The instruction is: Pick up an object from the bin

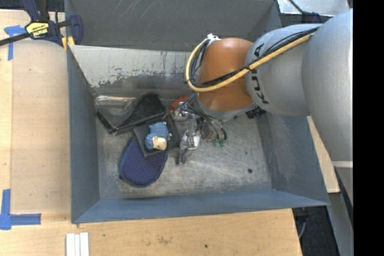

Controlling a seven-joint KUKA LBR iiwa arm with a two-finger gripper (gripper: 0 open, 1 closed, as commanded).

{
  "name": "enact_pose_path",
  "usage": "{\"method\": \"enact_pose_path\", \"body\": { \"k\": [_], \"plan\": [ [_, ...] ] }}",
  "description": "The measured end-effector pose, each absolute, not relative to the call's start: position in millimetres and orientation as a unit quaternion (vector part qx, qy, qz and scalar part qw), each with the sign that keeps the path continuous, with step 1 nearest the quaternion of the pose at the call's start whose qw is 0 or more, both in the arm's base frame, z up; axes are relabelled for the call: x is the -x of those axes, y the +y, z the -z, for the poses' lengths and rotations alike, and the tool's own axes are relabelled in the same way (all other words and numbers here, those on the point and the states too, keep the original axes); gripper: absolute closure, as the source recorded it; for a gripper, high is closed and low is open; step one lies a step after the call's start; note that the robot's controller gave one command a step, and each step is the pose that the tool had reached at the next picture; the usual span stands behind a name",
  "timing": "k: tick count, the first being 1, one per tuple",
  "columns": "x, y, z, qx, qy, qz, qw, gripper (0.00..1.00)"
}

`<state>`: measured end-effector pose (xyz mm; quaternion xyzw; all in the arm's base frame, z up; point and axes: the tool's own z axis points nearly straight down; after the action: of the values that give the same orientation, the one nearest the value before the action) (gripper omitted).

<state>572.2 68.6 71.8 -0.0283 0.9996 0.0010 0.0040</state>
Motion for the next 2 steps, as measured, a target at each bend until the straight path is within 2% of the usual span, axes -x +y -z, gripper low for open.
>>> {"method": "enact_pose_path", "body": {
  "k": [1,2],
  "plan": [
    [-568.7,122,-75,0.089,0.996,0.007,0.006,0.0],
    [-557.1,156,-78,0.08,0.997,0.005,0.001,0.0]
  ]
}}
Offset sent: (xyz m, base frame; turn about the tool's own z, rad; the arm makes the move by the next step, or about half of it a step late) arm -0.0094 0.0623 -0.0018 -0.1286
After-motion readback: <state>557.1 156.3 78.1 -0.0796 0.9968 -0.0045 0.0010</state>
